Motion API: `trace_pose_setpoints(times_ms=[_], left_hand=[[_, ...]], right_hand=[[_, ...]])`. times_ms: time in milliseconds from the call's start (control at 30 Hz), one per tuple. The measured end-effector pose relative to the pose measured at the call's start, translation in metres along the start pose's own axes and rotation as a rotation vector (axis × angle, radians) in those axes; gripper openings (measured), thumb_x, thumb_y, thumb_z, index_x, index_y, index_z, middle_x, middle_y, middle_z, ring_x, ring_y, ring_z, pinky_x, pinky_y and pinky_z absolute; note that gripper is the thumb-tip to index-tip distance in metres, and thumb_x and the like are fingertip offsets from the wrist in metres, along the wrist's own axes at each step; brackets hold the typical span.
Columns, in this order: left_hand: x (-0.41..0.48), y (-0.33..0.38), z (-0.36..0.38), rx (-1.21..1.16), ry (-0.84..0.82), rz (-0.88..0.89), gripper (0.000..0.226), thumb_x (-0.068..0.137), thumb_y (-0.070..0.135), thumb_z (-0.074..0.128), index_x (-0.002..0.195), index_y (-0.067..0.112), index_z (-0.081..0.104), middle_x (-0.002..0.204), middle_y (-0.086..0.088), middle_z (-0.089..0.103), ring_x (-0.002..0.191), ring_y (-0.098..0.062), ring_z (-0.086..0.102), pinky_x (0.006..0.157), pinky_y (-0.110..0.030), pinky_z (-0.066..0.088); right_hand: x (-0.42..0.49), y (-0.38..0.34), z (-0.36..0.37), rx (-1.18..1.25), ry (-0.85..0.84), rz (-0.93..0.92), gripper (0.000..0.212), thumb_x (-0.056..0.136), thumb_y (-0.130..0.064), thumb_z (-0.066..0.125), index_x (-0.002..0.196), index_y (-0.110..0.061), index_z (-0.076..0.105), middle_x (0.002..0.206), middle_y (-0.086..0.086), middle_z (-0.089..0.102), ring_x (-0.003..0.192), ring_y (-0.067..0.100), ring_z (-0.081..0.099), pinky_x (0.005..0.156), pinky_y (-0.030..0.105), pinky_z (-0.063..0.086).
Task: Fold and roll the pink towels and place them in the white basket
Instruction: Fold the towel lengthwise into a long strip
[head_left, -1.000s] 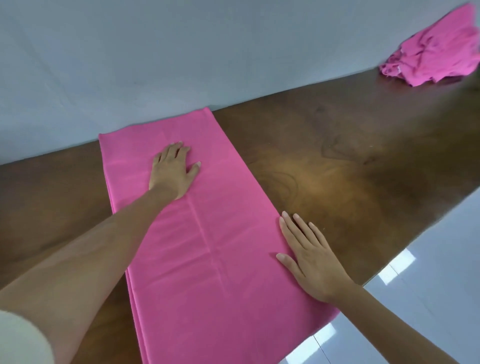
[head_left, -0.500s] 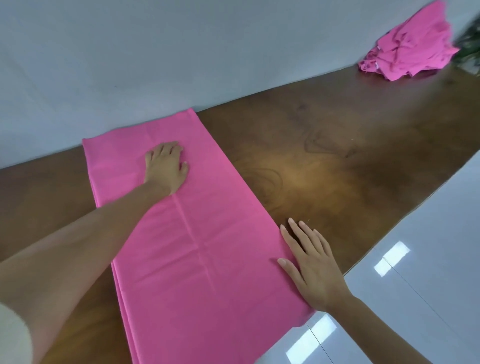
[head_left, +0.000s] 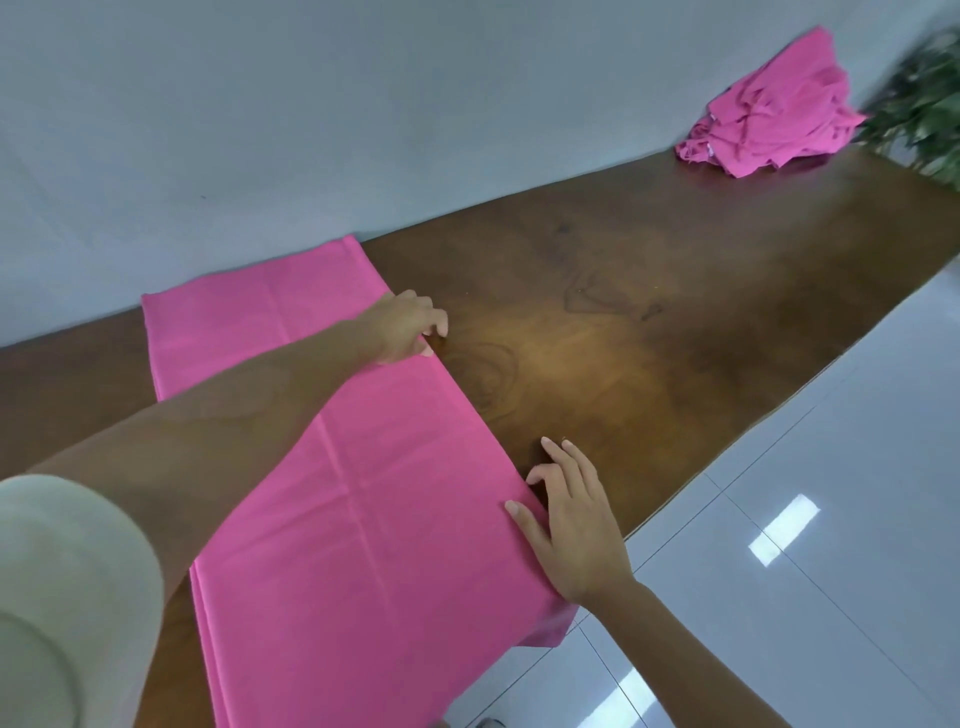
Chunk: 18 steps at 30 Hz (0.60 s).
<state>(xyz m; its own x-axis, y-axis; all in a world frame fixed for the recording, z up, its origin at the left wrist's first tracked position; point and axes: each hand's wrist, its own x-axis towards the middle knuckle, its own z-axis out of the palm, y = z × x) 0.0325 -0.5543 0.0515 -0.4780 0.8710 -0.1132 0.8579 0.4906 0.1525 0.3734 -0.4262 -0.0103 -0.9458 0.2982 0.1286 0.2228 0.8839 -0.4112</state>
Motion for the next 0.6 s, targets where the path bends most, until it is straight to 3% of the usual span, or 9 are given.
trace_pose_setpoints(times_ms=[100, 200, 367, 467, 533, 600], left_hand=[[0.004, -0.002, -0.004, 0.038, -0.066, -0.029, 0.013, 0.095, 0.03, 0.069, 0.102, 0.021, 0.062, 0.104, 0.0, 0.055, 0.098, -0.021, 0.049, 0.084, -0.037, 0.04], [0.003, -0.003, -0.006, 0.047, -0.106, -0.031, 0.008, 0.097, 0.024, 0.066, 0.096, 0.021, 0.059, 0.105, 0.002, 0.048, 0.097, -0.021, 0.046, 0.084, -0.041, 0.044], [0.0, -0.006, -0.011, 0.007, -0.149, -0.061, 0.023, 0.098, 0.011, 0.057, 0.082, 0.022, 0.046, 0.092, 0.0, 0.049, 0.078, -0.02, 0.046, 0.071, -0.038, 0.042], [-0.008, -0.006, -0.014, 0.043, -0.169, -0.122, 0.019, 0.102, 0.018, 0.051, 0.086, 0.021, 0.043, 0.085, -0.003, 0.05, 0.07, -0.019, 0.04, 0.065, -0.036, 0.039], [-0.013, -0.005, -0.017, 0.062, -0.164, -0.134, 0.008, 0.104, 0.019, 0.05, 0.096, 0.018, 0.051, 0.095, -0.006, 0.053, 0.077, -0.022, 0.049, 0.074, -0.04, 0.045], [-0.018, -0.005, -0.02, 0.088, -0.154, -0.141, 0.011, 0.105, 0.02, 0.049, 0.105, 0.013, 0.057, 0.103, -0.006, 0.053, 0.087, -0.024, 0.054, 0.081, -0.04, 0.046]], right_hand=[[-0.003, -0.002, 0.0, 0.032, 0.018, 0.043, 0.033, 0.099, -0.063, 0.044, 0.095, -0.03, 0.048, 0.159, 0.0, 0.037, 0.154, 0.016, 0.012, 0.123, 0.036, 0.022], [-0.009, -0.002, -0.002, 0.043, -0.007, 0.094, 0.037, 0.099, -0.063, 0.042, 0.086, -0.029, 0.047, 0.16, -0.002, 0.036, 0.153, 0.015, 0.009, 0.122, 0.035, 0.019], [-0.024, 0.001, -0.01, 0.011, -0.042, 0.112, 0.043, 0.099, -0.065, 0.038, 0.081, -0.027, 0.051, 0.161, -0.005, 0.034, 0.153, 0.015, 0.009, 0.122, 0.037, 0.023], [-0.033, 0.001, -0.018, -0.019, -0.077, 0.118, 0.047, 0.098, -0.066, 0.035, 0.079, -0.027, 0.052, 0.161, -0.007, 0.034, 0.153, 0.015, 0.01, 0.122, 0.038, 0.026], [-0.038, 0.002, -0.022, -0.025, -0.077, 0.112, 0.051, 0.097, -0.067, 0.032, 0.076, -0.026, 0.054, 0.16, -0.008, 0.035, 0.153, 0.015, 0.012, 0.121, 0.039, 0.028], [-0.044, 0.006, -0.024, -0.05, -0.055, 0.099, 0.056, 0.097, -0.067, 0.031, 0.073, -0.025, 0.059, 0.158, -0.007, 0.04, 0.151, 0.016, 0.018, 0.119, 0.038, 0.03]])
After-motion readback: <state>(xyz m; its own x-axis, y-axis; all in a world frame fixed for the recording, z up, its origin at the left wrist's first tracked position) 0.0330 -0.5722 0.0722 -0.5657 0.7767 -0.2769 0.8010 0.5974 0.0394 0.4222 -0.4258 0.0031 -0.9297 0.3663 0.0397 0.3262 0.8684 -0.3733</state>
